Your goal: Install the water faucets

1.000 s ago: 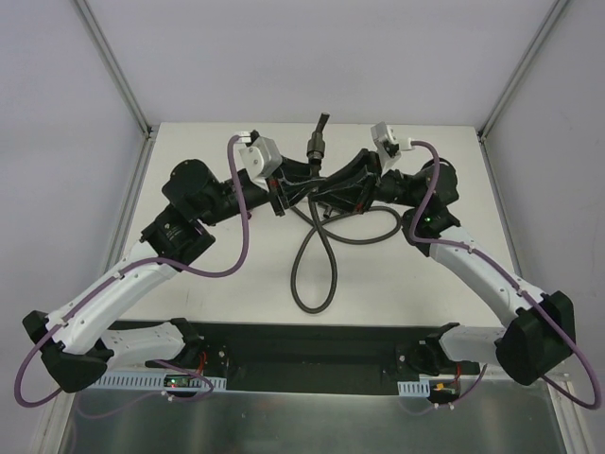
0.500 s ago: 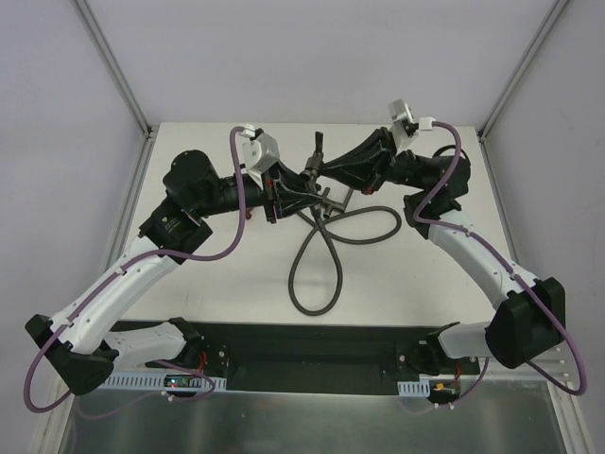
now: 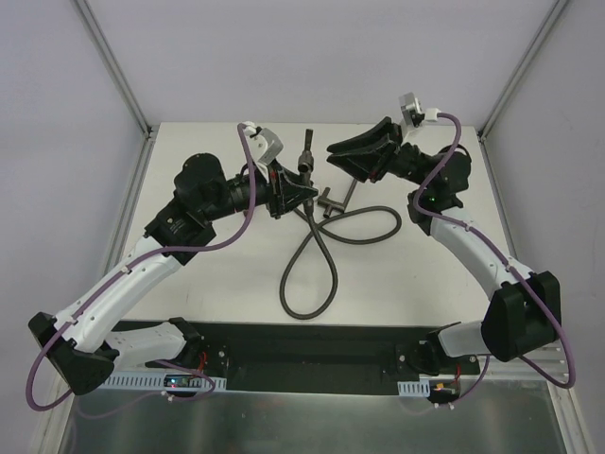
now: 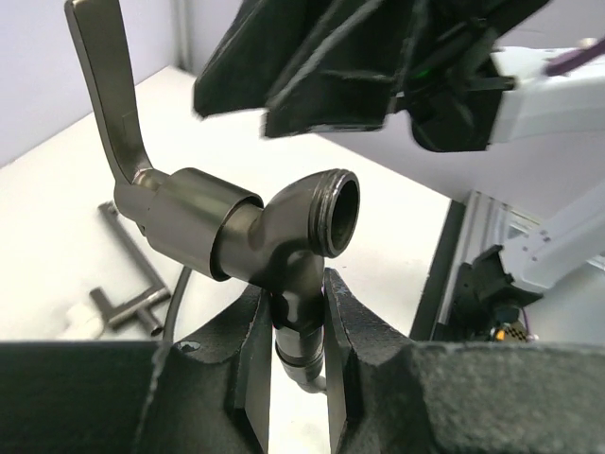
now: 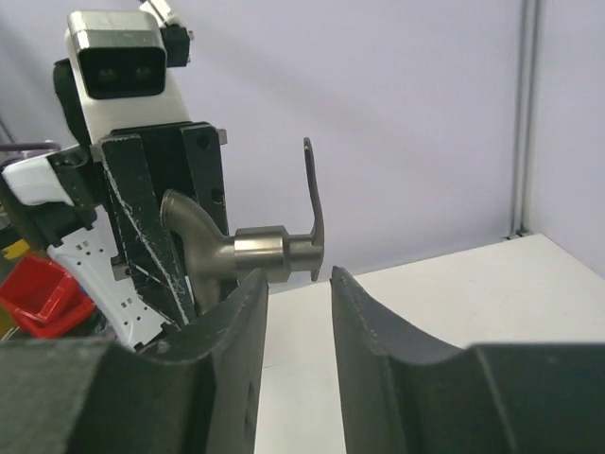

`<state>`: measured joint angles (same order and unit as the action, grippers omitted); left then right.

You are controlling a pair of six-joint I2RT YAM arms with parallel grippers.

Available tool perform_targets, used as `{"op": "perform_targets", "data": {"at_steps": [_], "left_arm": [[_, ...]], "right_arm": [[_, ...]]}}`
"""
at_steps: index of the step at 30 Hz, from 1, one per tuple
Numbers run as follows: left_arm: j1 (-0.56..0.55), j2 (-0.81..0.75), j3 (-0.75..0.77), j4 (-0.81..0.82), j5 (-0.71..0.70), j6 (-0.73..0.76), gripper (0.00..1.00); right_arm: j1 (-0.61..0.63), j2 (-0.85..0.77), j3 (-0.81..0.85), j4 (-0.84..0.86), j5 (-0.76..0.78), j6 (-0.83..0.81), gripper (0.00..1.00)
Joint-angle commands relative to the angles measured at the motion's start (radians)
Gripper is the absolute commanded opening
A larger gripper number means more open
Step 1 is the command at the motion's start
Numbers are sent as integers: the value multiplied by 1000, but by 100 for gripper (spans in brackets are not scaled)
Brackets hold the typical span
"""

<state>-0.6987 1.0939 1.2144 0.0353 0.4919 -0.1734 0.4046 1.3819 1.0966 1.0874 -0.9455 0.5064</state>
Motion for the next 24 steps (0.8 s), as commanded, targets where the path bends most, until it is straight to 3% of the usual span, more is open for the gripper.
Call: {"op": "perform_targets", "data": {"at_steps": [1,7,13,15,22,24], "left_arm": [[10,-20,-12,35,-177,-41,0],[11,-23,-27,58,-332,-89,0],[10,-17,-32,87,-392,-138,0],[10,-15,-32,87,-403,-143,0],[10,-38,-46,97,-466,-172,0],[10,-46,-53,101,-487,-185,0]], "right_arm": [[-23,-20,-29,10,40,-23,40],[-13,-69,-101,-116,102,-143,54],[132,-187,-165,-435,333,-534,58],[164,-221,-179,-448,396,-591,59],[230,-201,-193,-374,379,-562,60],[261,-196,-199,-374,427,-586,65]]}}
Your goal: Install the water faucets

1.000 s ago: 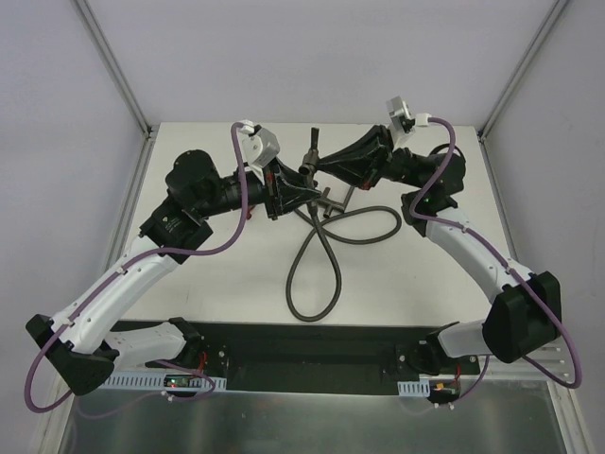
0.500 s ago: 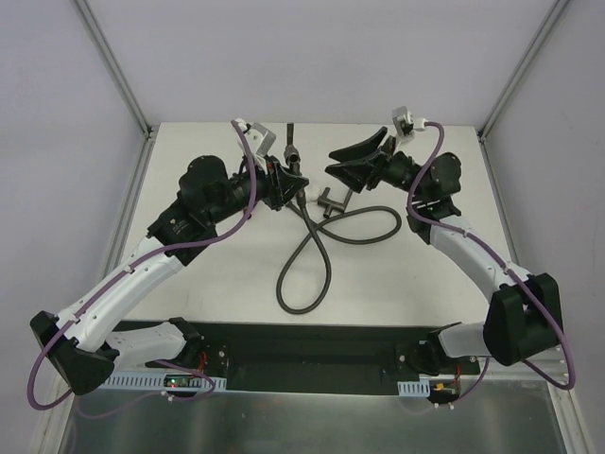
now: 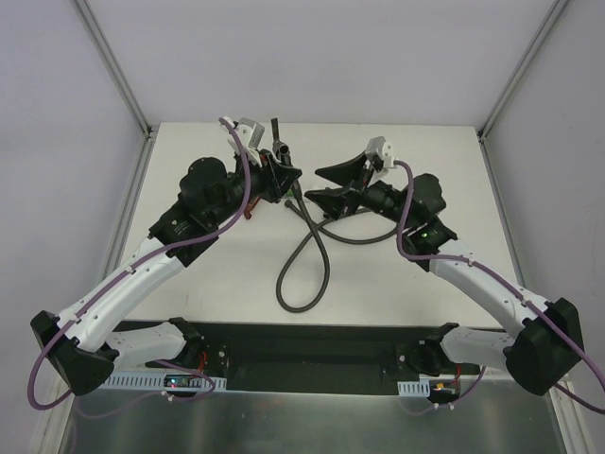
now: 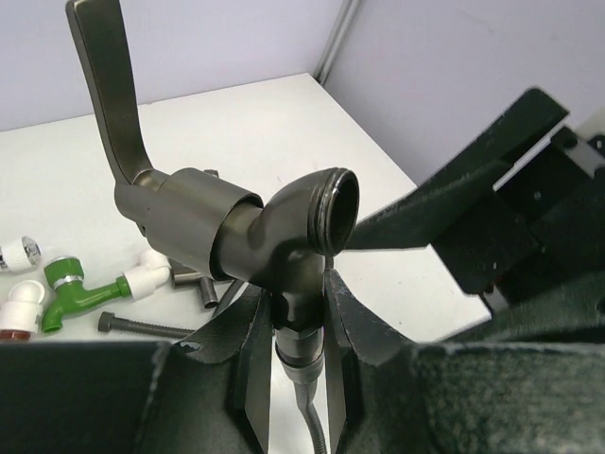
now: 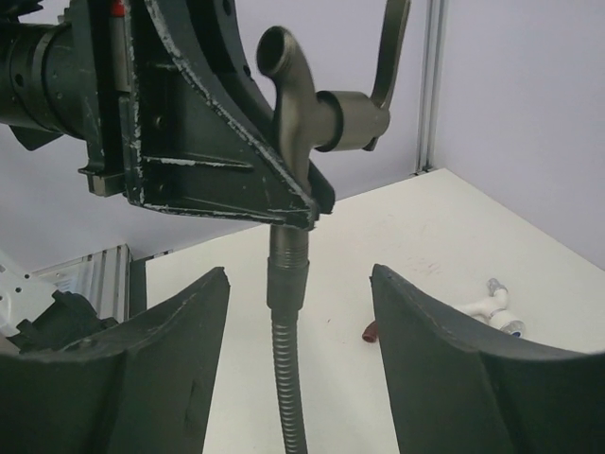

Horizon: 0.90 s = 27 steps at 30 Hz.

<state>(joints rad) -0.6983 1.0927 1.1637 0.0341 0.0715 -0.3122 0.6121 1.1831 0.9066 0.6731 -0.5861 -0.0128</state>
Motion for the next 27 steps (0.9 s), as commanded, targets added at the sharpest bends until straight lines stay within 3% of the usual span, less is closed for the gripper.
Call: {"op": "perform_targets", "data": {"at_steps": [1,11,27], "left_arm": [[10,-51,-4,108,-67,-51,0],[10,-62,-21,128,-88,-100,0],[10,-53,-30,162,-52,-160,0]], "right_arm": [[83,1,-12,40,92,-93,65],[228,6,-31,32,393,-299,64],[324,87,-26,163,621,-423,41]]}}
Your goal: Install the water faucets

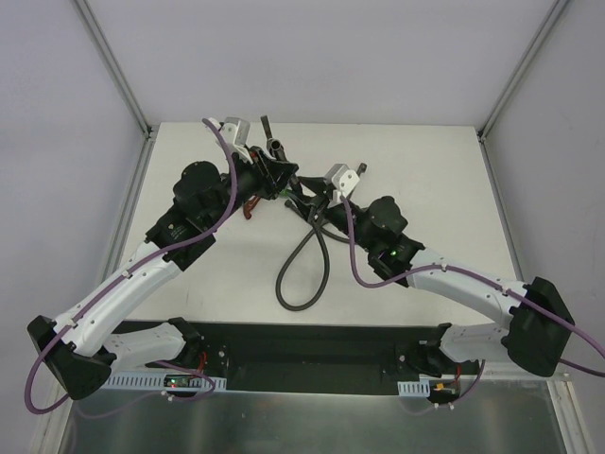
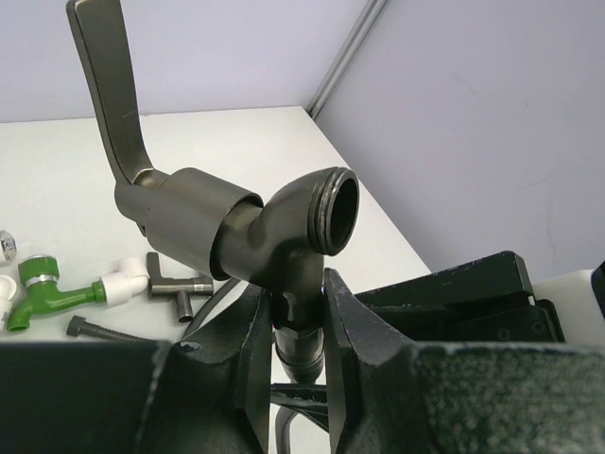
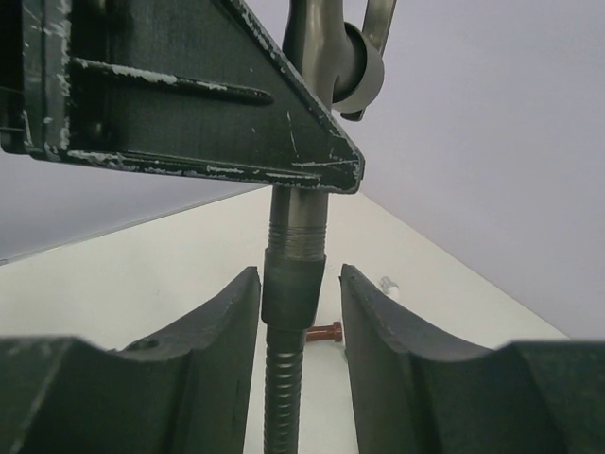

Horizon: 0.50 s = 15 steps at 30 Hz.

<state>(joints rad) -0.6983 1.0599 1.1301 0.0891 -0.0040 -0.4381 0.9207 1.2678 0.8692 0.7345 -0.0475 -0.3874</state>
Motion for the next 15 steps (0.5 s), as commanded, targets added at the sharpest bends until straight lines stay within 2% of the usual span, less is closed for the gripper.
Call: {"op": "perform_targets", "data": {"at_steps": [1,4,5,7,9,13,15], "left_arm": [[10,-18,3,109,25,-34,0],[11,-14,5,110,32,-37,0],[10,-14,5,110,36,-37,0],[10,-9,7,109,50,-31,0],[10,-12,8,109,62,-16,0],[11,-9,28,77,156,22,0],[25,-6,40,63,212,35,0]], "right_arm": [[15,5,11,106,90,-51,40],[20,8,14,112,101,-62,31],[23,7,14,112,101,-62,23],[23,2,16,109,95,-59,17],[24,-5,16,97,83,-54,4],[17,-50,14,62,57,-47,2],[-3,-73,14,37,-30,-31,2]]}}
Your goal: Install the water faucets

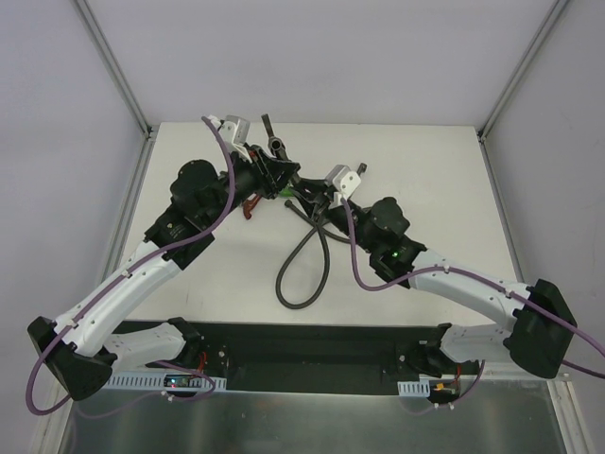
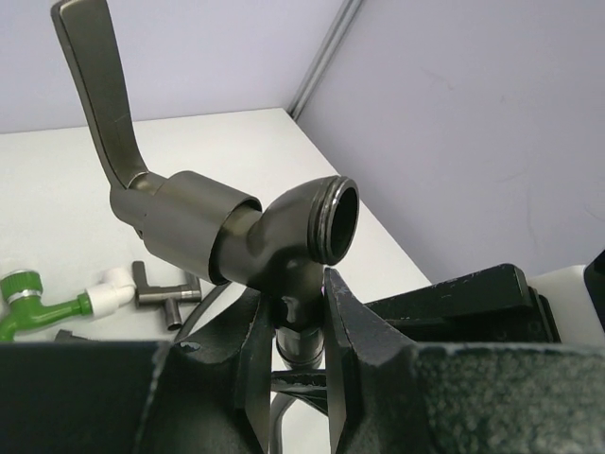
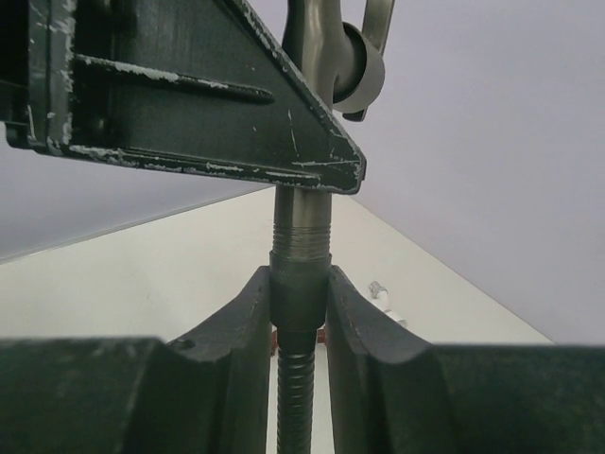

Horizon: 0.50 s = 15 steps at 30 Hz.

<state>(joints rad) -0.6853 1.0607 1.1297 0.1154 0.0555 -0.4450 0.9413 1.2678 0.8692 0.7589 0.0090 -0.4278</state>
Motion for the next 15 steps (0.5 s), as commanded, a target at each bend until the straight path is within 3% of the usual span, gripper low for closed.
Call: {"op": "perform_targets", "data": {"at_steps": [1,8,15], "left_arm": [[19,-7,45,29,182,43,0],[61,-10,85,-6,397,101,0],[64,-10,70,87,520,72,0]], "right_arm": [[-36,-94,17,-1,-122,38,2],[-145,-166,56,-89,-424,167,2],[-213,-185,56,-44,-527,293,2]]}}
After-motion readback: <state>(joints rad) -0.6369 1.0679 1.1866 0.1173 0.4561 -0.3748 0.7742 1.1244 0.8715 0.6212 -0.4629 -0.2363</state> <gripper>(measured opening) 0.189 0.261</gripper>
